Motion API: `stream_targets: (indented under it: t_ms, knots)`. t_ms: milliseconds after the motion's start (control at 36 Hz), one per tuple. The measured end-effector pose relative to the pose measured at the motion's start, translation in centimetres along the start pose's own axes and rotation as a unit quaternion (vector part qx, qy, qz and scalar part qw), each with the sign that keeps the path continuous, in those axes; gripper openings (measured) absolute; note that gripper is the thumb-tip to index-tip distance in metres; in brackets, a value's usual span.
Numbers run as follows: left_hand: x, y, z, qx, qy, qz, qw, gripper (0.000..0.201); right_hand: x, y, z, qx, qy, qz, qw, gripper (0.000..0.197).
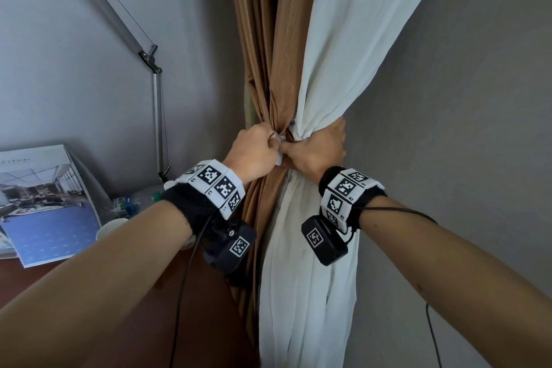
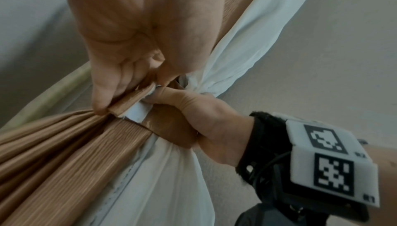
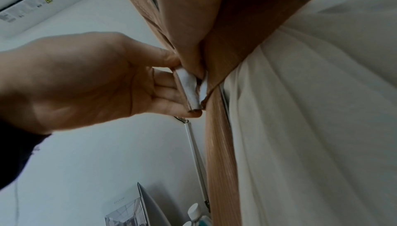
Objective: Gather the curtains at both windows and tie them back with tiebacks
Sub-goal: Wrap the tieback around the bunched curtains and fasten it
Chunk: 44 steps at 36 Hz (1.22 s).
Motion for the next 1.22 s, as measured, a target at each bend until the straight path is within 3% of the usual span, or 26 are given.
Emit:
stream_targets:
  t_ms: [222,333,444,583,722,833,917,972,1139,1222]
  knots:
    - [0.1,0.8,-0.1,-0.055,-0.023,-0.066,0.996,0.032,0.4,0.1,0.7,-0.021,-0.022,0.027,0.999,0.118]
    - [-0.2,1.2,-0.1,-0.076,-0.013,-0.056,0.995,0.031,2.2,1.4,1.6,-0.054,0.015,0.07,0.996,0.118]
    - [-0.1,1.1,-0.3,-0.056,0.008,-0.054,0.997,0.022,4.2,2.7,2.7,-0.056,0.031,0.114,0.991,0.131]
    - [-1.1,0.9,0.3,-0.01,0.003,-0.118,0.993,0.01,2.3,1.4,1.9,-0.06,0.002,0.132,0.989,0.112]
    - [-2.5,0.7,0.9,0.025,-0.04,-0.178,0.983,0.018,1.3,1.2,1.8,-0.073,-0.053,0.117,0.989,0.106]
    - [-1.7,-0.2,0.4,0.093,-0.023,-0.136,0.986,0.011,0.6,0.9,1.5,-0.091,-0.07,0.096,0.989,0.086]
    - [-1.8,-0.6,0.0,0.138,-0.024,-0.117,0.983,0.013,0.7,0.9,1.9,-0.098,-0.087,0.095,0.987,0.092]
    - [-2.3,-0.6,0.1,0.146,-0.039,-0.117,0.982,0.009,0.4,0.9,1.9,-0.112,-0.102,0.095,0.984,0.085]
    - [-2.1,-0.5,-0.2,0.142,-0.04,-0.121,0.982,0.02,1.1,0.2,2.0,-0.037,-0.107,0.13,0.985,0.088]
    - [-1.8,-0.2,-0.6,0.139,-0.026,-0.105,0.984,0.019,0.1,-0.9,1.8,-0.007,-0.123,0.12,0.985,0.06]
Point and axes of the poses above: each hand's wrist, its own z-axis towards the middle knuckle, its own y-axis out of the palm, x = y × z, the point moved 9 cm from there along z, towards the middle knuckle, and after that the axes turned 11 degrees about -y, right-handed, at the moved point
